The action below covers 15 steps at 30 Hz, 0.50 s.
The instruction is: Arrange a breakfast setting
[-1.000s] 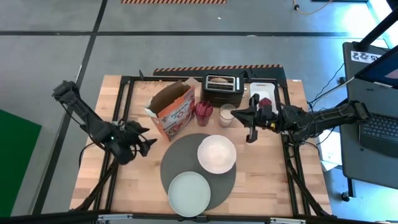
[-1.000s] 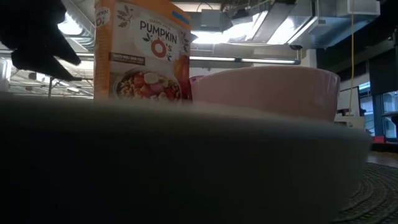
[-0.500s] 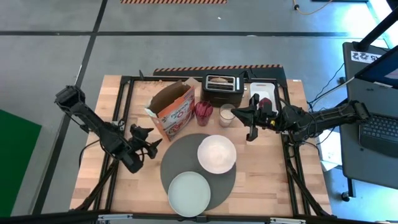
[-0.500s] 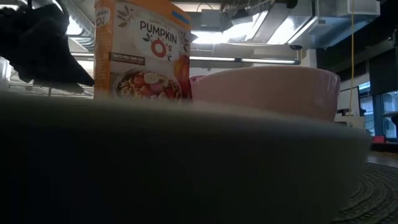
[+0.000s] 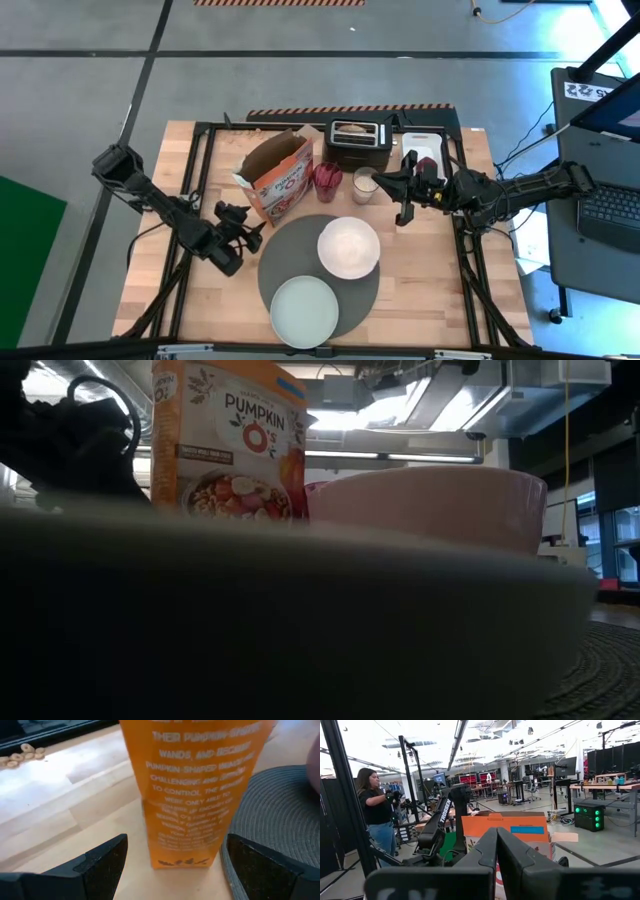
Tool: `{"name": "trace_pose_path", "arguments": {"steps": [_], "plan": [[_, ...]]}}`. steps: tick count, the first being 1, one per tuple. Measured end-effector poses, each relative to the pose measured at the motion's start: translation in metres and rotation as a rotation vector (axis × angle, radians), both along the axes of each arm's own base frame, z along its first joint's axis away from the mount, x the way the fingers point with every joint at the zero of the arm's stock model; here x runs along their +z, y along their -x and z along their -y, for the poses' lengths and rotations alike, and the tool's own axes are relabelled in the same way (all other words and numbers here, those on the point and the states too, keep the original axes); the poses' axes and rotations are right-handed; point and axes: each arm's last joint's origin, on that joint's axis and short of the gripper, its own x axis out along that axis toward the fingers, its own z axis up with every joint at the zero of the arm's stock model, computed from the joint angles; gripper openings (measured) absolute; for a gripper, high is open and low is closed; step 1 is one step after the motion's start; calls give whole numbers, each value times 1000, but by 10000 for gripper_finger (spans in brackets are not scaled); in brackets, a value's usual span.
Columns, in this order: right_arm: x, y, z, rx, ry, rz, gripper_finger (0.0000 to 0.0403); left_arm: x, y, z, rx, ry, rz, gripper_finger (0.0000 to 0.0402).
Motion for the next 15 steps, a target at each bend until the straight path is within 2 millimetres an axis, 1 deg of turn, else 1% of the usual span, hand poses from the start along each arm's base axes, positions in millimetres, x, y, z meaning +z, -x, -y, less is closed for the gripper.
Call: {"name": "trace_pose_path", "arguments": {"steps": [3, 8, 11, 15], "plan": [[-1, 0, 0, 0, 2, -10, 14, 0, -1, -1, 8, 10, -5, 336], [-3, -1, 0, 3, -2, -28, 14, 0, -3, -5, 63, 40, 38, 339], [-3, -1, -1, 23, 0, -29, 14, 2, -6, -6, 72, 11, 80, 352], [-5, -1, -1, 32, -9, -45, 14, 4, -13, -7, 72, 1, 109, 380]]}}
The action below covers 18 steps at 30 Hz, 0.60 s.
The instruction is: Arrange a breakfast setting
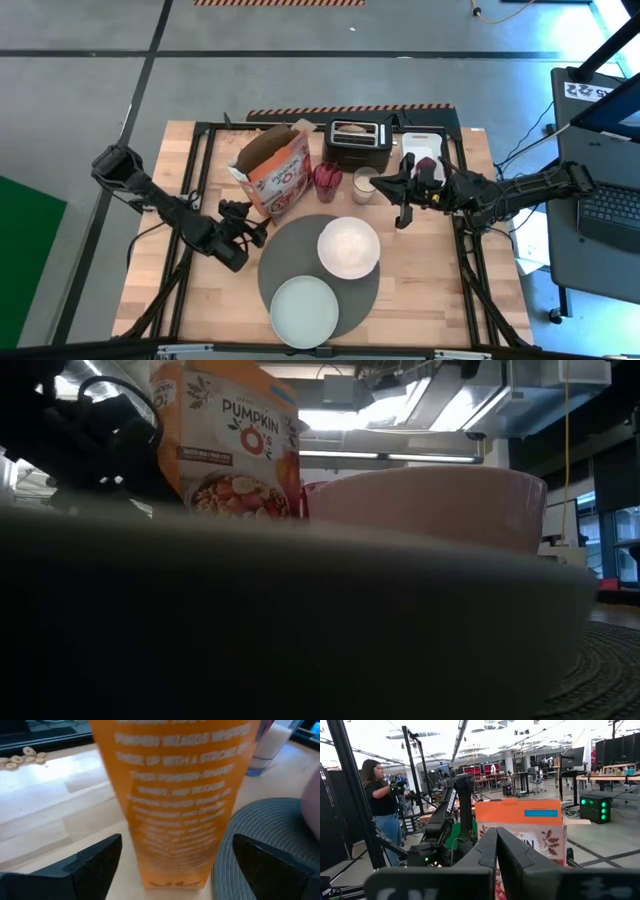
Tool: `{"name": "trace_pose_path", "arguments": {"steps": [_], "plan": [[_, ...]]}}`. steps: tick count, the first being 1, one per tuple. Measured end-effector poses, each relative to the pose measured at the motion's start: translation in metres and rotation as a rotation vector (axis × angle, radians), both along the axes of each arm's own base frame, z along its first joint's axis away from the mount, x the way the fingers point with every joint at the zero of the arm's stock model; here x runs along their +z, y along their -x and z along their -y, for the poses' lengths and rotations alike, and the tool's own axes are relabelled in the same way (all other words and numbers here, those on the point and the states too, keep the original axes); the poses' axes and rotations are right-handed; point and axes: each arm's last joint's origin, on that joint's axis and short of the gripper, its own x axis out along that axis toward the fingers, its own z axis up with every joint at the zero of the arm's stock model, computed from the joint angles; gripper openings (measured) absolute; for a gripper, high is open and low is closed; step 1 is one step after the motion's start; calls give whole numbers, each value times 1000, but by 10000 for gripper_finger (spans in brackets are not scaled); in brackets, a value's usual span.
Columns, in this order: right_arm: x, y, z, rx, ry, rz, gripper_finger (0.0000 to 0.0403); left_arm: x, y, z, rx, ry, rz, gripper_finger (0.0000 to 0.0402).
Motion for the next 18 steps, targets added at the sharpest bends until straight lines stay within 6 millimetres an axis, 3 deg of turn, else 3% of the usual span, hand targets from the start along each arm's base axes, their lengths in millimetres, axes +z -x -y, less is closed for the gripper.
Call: {"name": "trace_pose_path", "arguments": {"steps": [4, 18], "plan": [[-1, 0, 0, 0, 1, -12, 14, 0, -3, -2, 0, 19, -14, 398], [-3, 0, 0, 1, 2, -27, 14, 4, -24, -25, 35, 8, -28, 400]]}}
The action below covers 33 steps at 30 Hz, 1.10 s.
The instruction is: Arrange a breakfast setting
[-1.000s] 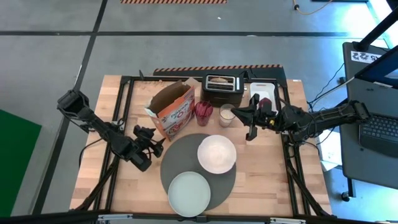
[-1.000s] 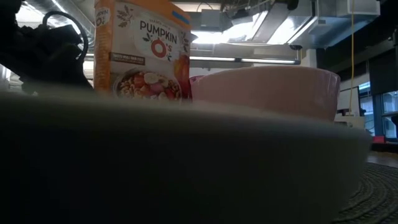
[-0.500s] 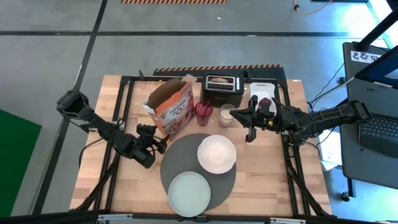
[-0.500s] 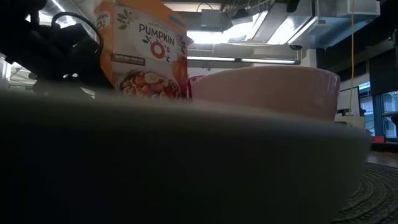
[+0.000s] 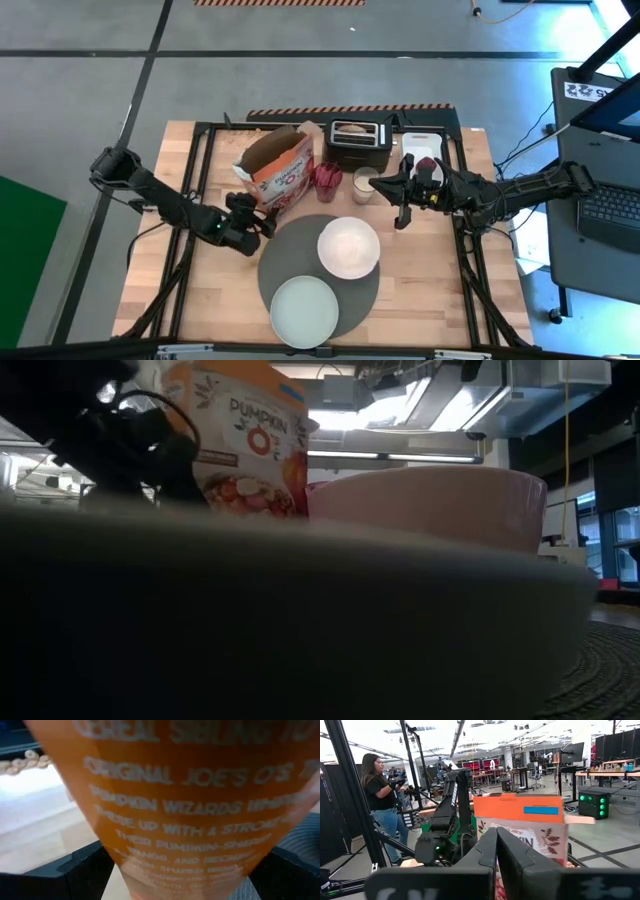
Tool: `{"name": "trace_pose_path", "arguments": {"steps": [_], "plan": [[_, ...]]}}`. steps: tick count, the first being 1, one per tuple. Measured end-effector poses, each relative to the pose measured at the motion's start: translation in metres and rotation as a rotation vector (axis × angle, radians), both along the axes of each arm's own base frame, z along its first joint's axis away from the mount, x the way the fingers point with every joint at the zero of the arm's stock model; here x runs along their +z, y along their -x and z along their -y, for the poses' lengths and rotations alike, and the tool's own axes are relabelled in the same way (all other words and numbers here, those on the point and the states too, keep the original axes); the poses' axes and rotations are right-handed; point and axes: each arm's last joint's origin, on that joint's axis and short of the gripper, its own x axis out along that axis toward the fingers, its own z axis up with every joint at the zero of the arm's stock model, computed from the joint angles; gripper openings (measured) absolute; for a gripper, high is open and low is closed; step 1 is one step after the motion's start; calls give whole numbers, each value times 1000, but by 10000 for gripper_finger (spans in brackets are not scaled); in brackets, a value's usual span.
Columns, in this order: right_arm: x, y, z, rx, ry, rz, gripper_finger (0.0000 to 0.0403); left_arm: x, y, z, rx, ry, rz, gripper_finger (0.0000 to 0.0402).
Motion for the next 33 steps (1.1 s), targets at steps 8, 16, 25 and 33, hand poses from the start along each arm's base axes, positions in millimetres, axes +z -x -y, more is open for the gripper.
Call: {"name": "trace_pose_path", "arguments": {"steps": [8, 16, 25, 33], "plan": [[0, 0, 0, 2, -11, 2, 14, 3, -16, -24, -44, 30, -65, 400], [-1, 0, 0, 3, -17, -12, 14, 4, -19, -38, -7, 23, -75, 400], [-3, 0, 0, 4, -18, -23, 14, 6, -22, -43, -40, -63, -138, 378], [-3, -1, 0, 3, -21, -29, 14, 5, -24, -47, -32, -73, -144, 296]]}}
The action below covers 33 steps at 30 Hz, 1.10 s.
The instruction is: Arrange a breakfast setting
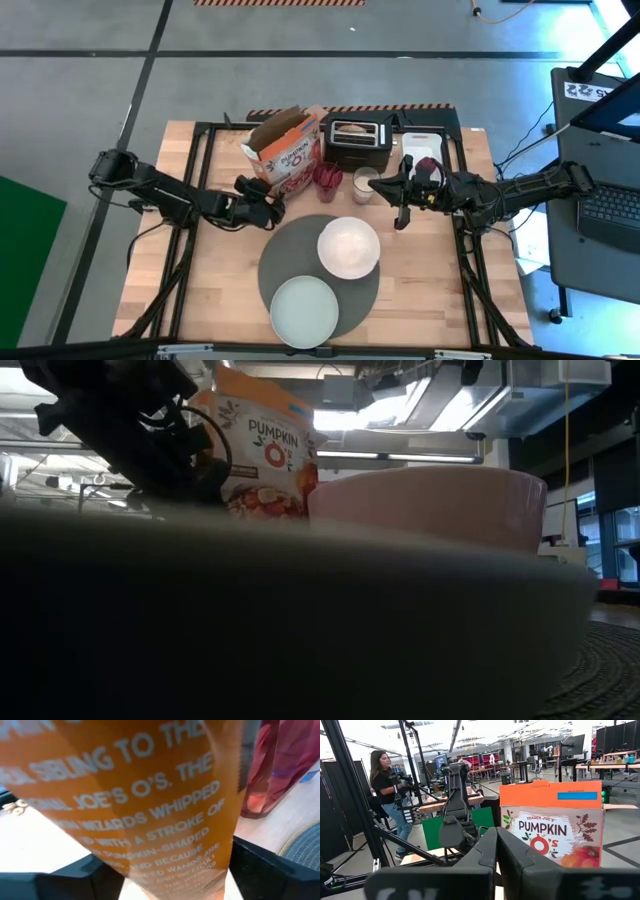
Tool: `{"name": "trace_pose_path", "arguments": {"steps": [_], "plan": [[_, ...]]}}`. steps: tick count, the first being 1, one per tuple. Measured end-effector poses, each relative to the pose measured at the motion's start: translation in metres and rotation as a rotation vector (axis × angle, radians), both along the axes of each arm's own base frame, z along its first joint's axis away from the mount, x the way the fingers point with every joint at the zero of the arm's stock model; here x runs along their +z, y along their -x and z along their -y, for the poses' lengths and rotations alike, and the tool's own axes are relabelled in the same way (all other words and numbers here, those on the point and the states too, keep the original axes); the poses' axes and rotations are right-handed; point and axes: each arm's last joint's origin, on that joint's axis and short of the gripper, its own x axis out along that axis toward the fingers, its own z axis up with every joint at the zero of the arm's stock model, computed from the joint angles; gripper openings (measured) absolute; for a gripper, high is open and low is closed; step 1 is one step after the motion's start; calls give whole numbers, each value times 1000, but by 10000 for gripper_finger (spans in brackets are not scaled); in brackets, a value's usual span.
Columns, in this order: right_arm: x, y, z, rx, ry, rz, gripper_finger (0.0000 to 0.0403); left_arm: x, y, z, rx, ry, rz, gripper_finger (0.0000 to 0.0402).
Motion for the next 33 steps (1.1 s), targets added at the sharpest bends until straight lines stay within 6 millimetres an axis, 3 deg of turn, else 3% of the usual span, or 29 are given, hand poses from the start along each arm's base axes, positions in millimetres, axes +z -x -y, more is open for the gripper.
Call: {"name": "trace_pose_path", "arguments": {"steps": [10, 15, 23, 33], "plan": [[-2, 0, 0, 2, -16, -17, 14, -6, -5, 0, -24, 19, -16, 206], [-2, 0, 0, 2, -15, -17, 14, -6, -5, 0, -78, -19, -84, 201], [-3, 0, 0, 2, -14, -25, 14, -7, -5, -4, -4, 27, -20, 206], [-5, -1, 0, 2, -5, -50, 14, -9, -2, -7, -1, -11, -87, 187]]}}
